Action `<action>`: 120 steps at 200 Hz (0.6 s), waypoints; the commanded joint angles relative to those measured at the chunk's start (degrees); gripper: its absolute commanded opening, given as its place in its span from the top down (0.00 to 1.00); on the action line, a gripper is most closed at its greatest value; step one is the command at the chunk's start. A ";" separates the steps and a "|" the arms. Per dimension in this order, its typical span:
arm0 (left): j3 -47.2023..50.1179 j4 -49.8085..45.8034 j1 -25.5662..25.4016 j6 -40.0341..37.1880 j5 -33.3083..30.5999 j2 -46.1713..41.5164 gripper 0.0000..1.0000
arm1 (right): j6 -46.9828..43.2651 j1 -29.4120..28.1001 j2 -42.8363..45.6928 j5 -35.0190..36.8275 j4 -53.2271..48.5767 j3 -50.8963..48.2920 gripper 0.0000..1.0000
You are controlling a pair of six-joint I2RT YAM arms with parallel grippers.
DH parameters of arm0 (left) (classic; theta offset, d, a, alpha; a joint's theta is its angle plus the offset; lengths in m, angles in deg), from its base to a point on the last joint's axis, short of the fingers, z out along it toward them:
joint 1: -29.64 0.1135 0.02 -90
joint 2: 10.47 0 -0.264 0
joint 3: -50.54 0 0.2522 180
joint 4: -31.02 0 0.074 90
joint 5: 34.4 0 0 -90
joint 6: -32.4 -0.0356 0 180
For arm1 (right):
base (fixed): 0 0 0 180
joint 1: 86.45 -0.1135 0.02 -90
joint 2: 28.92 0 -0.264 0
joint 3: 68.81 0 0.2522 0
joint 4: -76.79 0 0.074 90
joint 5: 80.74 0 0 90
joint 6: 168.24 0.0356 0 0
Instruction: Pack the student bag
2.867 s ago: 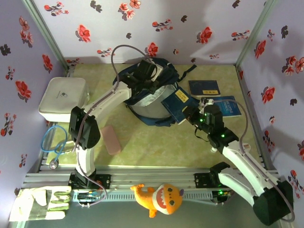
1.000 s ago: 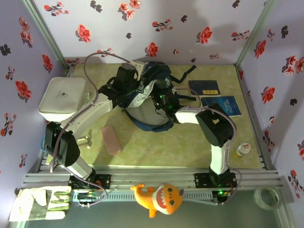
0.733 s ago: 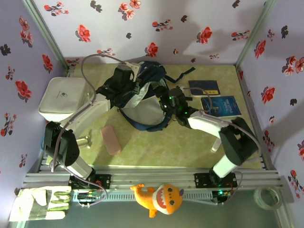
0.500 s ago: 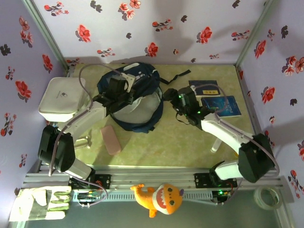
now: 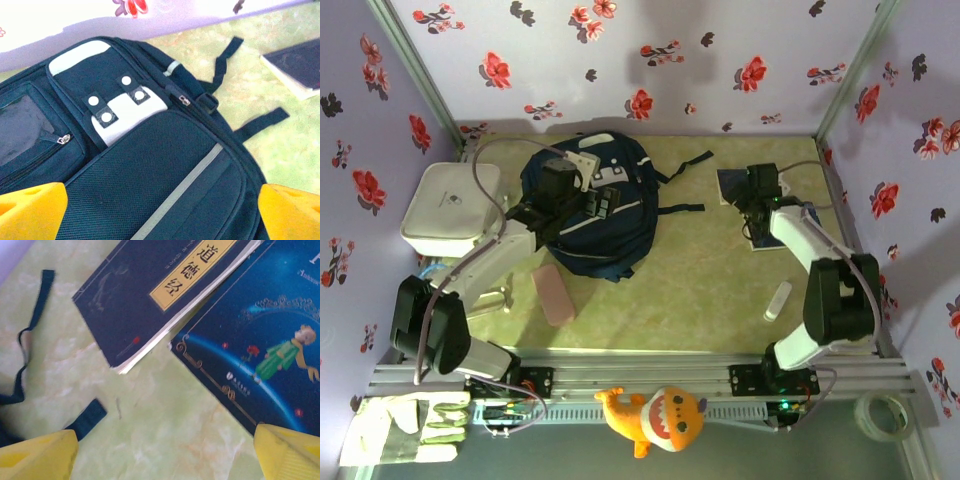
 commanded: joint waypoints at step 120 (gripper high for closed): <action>-4.08 0.45 0.75 1.93 1.60 -0.30 0.00 | -6.70 5.10 -23.55 -13.12 -6.25 15.44 0.09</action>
